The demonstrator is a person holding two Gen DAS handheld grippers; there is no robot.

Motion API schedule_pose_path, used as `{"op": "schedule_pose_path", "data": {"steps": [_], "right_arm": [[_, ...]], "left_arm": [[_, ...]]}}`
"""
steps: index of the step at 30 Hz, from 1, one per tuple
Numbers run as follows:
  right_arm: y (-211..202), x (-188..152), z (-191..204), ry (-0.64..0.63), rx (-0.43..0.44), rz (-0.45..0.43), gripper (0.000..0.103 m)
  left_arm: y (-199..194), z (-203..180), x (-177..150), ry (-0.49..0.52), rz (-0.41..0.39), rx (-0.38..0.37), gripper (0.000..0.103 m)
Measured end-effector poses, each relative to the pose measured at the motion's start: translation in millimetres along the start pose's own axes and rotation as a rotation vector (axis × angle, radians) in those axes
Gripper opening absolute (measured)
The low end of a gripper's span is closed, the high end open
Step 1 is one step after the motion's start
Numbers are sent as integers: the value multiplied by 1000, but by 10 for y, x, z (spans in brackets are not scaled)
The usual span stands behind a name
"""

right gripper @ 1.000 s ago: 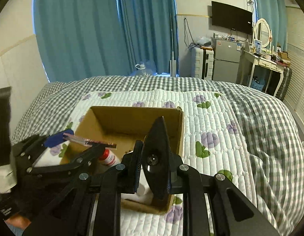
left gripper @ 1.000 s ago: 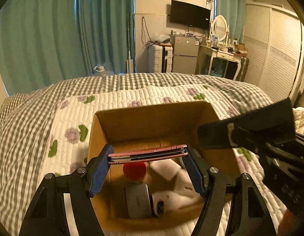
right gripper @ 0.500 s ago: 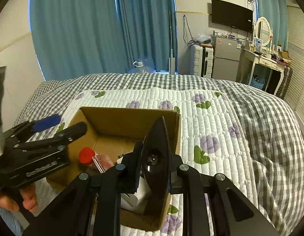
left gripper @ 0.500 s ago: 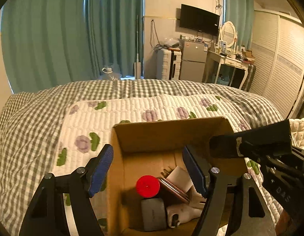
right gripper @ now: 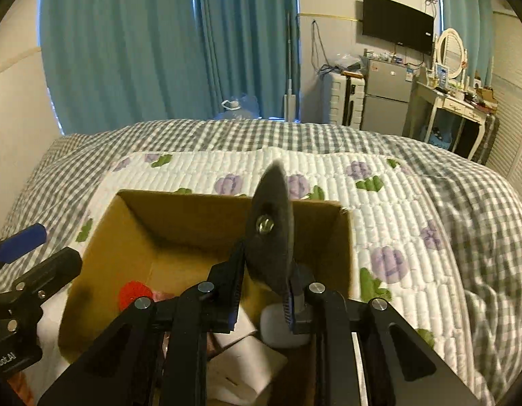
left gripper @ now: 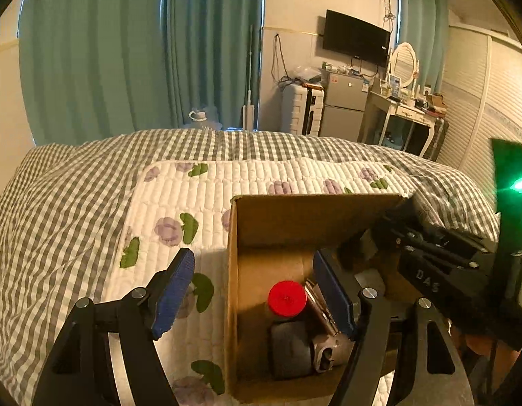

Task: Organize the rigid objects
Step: 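Drop the compact into the box with the left gripper while the right gripper lowers the remote inside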

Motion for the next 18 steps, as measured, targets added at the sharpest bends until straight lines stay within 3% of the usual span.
{"op": "schedule_pose_path", "data": {"steps": [2,9,18], "right_arm": [[-139,41,1,13,4,-36,62],[-751,106,-7,5,8,-87,62],[-1654,26,-179,21,-22,-153,63]], "left_arm": [[-23,8,-28,2,7,3,75],[-309,-17,-68,-4,-4,3,75],[-1119,-327,7,41,-110,-11,80]]}}
Point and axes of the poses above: each gripper's, at about its wrist camera, not at the fingertips, and y roughly the way its jaws point, z to its left, x to its top, the point moved 7 cm from there along y, roughly the way its jaws point, and after that the axes turned 6 degrees about -x, right-handed, at the moved point
